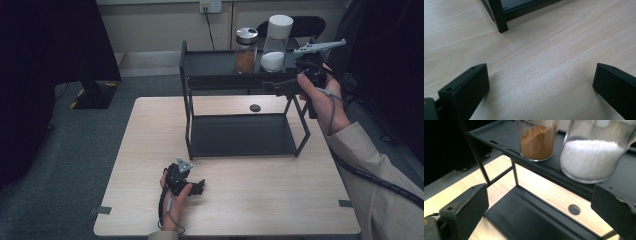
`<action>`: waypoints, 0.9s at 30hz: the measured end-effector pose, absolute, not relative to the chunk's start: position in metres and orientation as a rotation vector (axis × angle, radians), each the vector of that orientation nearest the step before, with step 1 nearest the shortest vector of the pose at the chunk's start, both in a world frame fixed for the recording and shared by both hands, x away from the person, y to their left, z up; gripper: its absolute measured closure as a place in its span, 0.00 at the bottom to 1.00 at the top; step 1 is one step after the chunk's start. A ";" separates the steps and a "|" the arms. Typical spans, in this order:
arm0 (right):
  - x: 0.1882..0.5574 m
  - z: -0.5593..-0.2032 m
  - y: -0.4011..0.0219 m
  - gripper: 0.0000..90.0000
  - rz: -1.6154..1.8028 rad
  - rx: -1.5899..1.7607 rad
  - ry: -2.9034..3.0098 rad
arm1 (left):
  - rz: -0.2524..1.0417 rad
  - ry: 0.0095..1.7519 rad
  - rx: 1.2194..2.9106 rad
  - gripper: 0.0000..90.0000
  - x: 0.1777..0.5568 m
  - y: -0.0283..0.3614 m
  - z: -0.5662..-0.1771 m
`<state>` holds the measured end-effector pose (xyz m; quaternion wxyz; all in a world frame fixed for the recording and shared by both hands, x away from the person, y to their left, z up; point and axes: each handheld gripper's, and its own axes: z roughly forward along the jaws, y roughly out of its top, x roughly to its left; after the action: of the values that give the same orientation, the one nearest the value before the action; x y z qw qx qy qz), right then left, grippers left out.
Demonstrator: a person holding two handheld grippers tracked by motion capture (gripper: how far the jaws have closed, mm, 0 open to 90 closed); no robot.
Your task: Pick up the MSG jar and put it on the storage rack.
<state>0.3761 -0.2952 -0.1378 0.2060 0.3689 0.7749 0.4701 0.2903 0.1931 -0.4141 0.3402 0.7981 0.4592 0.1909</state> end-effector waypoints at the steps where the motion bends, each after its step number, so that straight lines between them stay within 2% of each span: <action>1: 0.376 -0.141 -0.296 0.00 1.314 1.030 2.158 | 0.497 1.195 2.077 0.00 0.290 0.193 -0.414; 27: 0.365 -0.198 -0.309 0.00 1.383 1.031 2.169 | 0.498 1.195 2.075 0.00 0.290 0.193 -0.414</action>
<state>0.3655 -0.3086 -0.1981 0.1841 0.3658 0.7692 0.4905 0.2902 0.1931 -0.4143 0.3408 0.7977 0.4593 0.1915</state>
